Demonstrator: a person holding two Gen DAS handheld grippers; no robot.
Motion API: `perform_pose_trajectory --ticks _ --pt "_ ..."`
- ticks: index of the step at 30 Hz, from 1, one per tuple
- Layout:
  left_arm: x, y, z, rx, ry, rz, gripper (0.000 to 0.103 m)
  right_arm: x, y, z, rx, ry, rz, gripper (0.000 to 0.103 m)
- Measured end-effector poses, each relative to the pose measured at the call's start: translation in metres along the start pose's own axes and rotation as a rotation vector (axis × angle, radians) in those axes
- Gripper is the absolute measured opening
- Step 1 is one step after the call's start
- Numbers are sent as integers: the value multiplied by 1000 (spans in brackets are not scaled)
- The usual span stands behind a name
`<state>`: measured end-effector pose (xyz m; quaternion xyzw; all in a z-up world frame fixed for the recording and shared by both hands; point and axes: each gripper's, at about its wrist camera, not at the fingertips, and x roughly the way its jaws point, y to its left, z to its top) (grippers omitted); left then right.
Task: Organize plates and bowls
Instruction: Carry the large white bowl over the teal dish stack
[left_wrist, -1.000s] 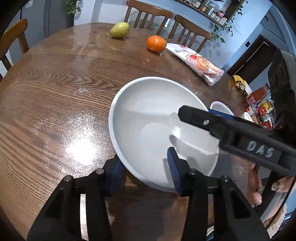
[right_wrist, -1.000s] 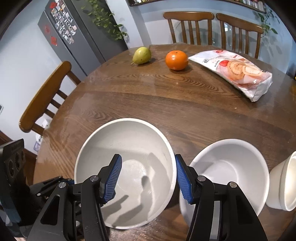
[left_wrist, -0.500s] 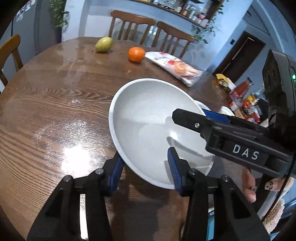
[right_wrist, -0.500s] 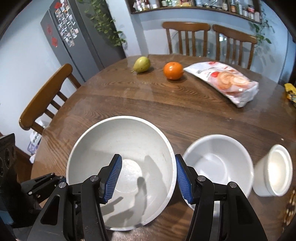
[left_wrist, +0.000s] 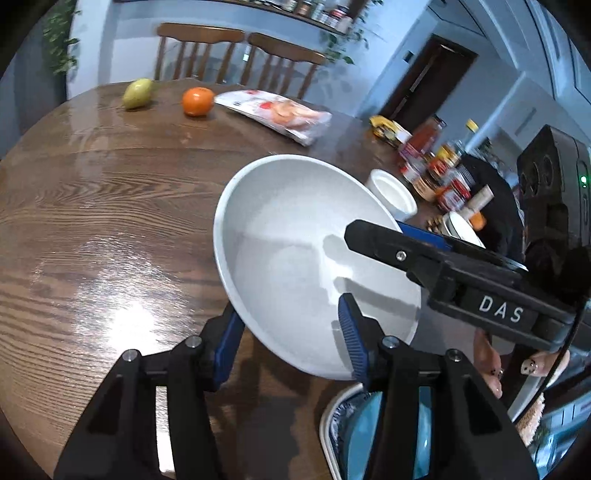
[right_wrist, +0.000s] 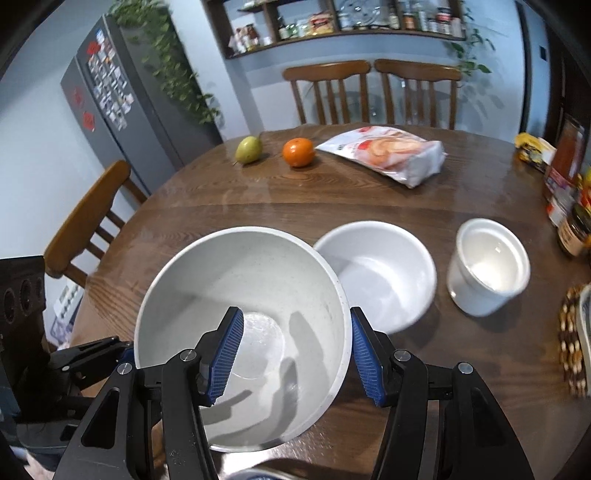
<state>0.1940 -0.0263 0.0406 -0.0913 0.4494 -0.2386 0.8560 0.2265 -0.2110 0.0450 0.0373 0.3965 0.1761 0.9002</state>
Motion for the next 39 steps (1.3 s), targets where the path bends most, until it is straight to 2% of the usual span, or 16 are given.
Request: perform_pose_trajectory --ticks 7,15,29,39 --pt "14 -10 -7 33 63 -51 49 -6 -25 -20 72 -9 21 61" --pt "34 -27 -17 78 142 -107 49 -12 -44 -31 116 -22 -6 61" --pt "52 -34 -22 71 204 -192 49 -10 -62 -38 131 -6 -94 61" --pt "60 -34 -23 66 236 -192 49 -5 -66 -39 134 13 -119 61"
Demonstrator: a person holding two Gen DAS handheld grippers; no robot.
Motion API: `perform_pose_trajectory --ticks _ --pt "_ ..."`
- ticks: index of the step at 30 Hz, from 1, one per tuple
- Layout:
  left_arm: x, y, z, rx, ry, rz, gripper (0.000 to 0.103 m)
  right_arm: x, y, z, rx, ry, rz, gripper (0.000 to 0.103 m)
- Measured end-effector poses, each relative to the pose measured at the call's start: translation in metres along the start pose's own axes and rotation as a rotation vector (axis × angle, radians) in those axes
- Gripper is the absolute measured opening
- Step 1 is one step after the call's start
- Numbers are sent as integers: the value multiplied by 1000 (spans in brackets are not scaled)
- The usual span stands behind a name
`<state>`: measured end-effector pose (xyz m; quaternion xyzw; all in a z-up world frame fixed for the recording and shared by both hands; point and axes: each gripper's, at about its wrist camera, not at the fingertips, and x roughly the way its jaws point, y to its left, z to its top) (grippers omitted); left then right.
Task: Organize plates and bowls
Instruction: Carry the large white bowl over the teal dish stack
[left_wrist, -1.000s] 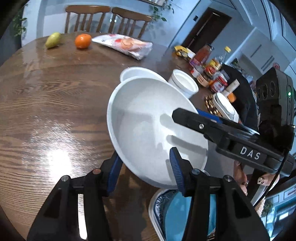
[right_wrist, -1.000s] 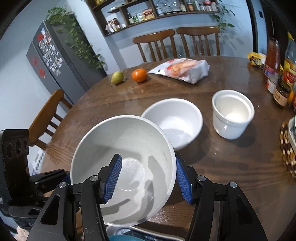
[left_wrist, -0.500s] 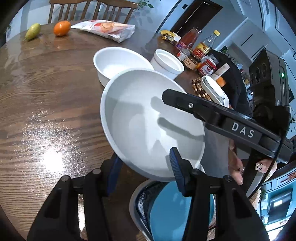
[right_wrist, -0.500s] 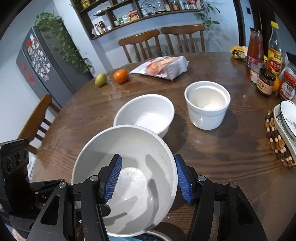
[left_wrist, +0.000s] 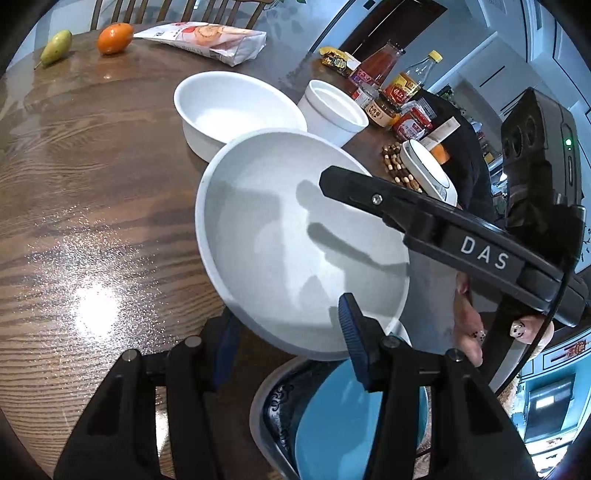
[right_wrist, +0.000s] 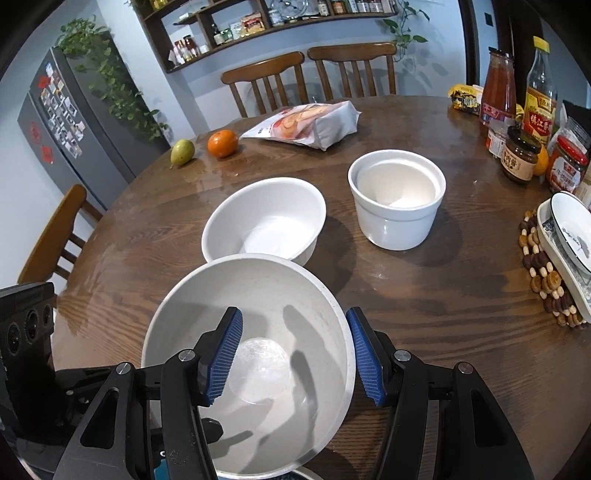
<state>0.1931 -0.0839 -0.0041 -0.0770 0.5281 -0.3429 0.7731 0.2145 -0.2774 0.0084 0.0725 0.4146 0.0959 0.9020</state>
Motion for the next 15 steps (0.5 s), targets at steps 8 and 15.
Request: perform_pose_trajectory --ticks 8,15 --pt "3 1 0 -6 12 -15 49 6 -1 1 -3 13 -29 61" --pt "0 4 1 -20 -6 -23 49 10 -5 2 17 19 -28 61"
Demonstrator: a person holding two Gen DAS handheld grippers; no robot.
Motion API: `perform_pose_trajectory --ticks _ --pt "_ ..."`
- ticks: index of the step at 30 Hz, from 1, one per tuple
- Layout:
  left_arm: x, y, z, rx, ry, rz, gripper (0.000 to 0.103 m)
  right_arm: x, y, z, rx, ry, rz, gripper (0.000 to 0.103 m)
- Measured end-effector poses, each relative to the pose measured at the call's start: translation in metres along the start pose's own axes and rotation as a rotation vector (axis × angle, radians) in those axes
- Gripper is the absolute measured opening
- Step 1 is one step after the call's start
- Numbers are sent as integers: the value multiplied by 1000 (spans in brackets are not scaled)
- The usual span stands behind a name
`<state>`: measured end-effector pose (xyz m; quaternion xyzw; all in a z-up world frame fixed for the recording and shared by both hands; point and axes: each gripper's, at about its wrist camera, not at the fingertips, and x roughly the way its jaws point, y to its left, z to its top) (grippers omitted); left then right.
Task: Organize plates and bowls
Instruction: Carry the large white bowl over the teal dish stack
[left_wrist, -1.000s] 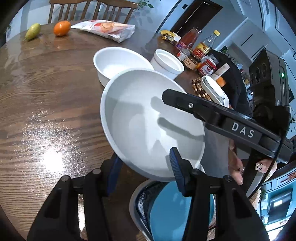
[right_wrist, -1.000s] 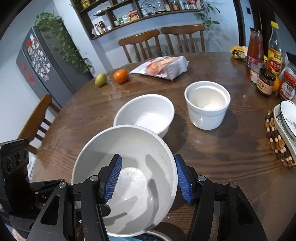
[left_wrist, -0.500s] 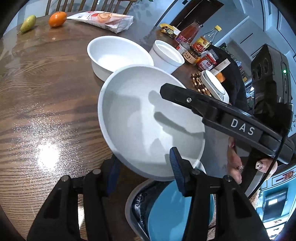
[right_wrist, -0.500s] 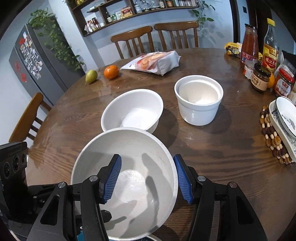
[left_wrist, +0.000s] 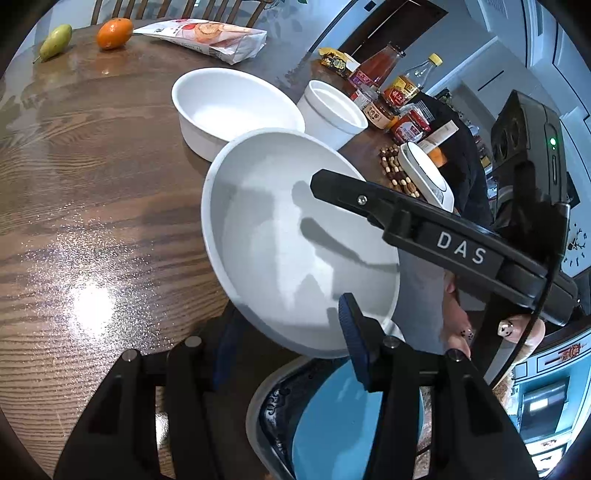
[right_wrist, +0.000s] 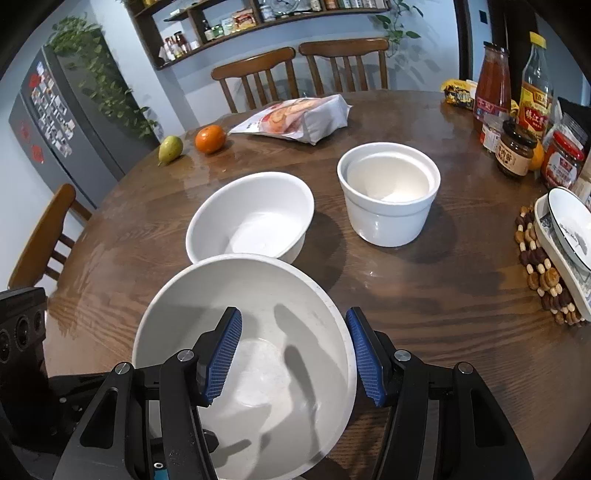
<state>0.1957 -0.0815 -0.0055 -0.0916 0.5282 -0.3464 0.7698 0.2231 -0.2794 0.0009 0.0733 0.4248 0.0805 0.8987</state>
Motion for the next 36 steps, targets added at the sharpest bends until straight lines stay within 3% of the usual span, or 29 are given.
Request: perform_pose_trajectory --ticks 23,26,29,36 --pt "-4 9 3 -60 -34 8 52 7 3 2 -3 -11 20 61" --pt "-3 8 3 -52 -37 19 56 7 4 2 -13 -15 24 61" --pt "-6 7 3 -40 -57 34 60 6 6 1 -30 -25 16 72" --pt "-10 7 2 -34 -84 53 71 4 7 1 -29 -42 0 73"
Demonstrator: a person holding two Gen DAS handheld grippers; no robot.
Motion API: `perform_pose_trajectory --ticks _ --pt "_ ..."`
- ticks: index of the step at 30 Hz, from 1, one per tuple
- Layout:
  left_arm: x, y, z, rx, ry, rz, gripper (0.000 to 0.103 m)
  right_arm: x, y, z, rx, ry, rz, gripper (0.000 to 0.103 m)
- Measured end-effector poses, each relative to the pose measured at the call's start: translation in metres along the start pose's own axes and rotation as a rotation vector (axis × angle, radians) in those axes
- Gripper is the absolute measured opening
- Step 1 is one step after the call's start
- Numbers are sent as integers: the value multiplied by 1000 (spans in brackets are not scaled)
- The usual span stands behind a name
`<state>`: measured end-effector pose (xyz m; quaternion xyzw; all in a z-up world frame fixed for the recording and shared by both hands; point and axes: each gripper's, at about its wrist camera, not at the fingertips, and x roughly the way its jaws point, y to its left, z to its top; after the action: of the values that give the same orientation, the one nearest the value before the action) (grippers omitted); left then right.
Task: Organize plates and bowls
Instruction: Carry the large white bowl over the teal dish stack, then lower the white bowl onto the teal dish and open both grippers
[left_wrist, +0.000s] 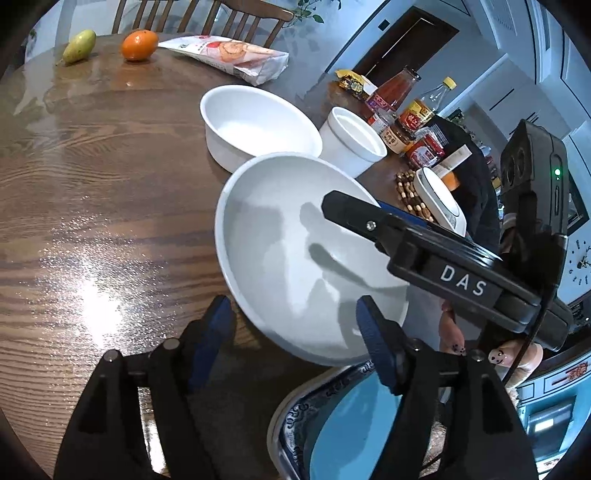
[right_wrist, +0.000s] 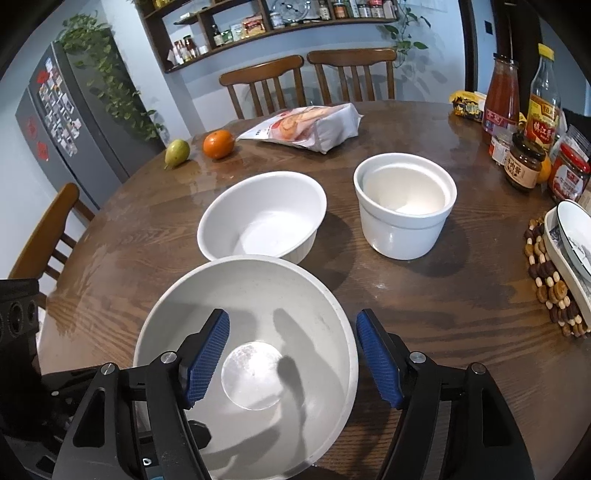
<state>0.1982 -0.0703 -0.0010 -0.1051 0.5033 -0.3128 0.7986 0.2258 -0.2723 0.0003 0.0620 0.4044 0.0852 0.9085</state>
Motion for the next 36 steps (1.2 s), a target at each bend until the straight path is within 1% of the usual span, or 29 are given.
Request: perform_pose_trajectory --ticks 2,5,10,14,17,19,21,24,27,31,33,35,36 --pt "0 0 0 0 -1 3 73 -1 -1 0 5 -4 -3 73" --pt "-2 0 0 2 -14 10 73 -3 -2 1 9 -15 -5 77" --pt "-6 1 -1 6 -42 36 78 -8 -3 2 18 -47 3 78" --pt "-8 0 -1 12 -52 50 78 -11 -2 2 23 -61 10 78" --pt "-12 -3 -2 30 -78 70 80 -15 0 2 16 -75 29 78" --pt "-15 -6 -5 45 -100 85 84 -17 0 2 13 -81 37 78" --pt "-18 -10 -6 66 -127 98 85 -17 2 2 11 -83 40 78" --pt "-22 -12 -8 83 -141 99 86 -19 3 1 8 -89 49 78" --pt "-21 -12 -8 84 -142 103 86 -20 4 2 3 -93 54 78" --pt "-23 -12 -6 84 -155 127 86 -22 5 2 -3 -95 68 78" --pt "-26 -10 -3 76 -161 116 86 -26 4 2 -4 -106 82 78" --pt "-29 -5 0 47 -168 110 86 -28 2 3 3 -114 103 79" --pt "-30 -3 1 33 -168 114 86 -29 0 4 12 -113 116 84"
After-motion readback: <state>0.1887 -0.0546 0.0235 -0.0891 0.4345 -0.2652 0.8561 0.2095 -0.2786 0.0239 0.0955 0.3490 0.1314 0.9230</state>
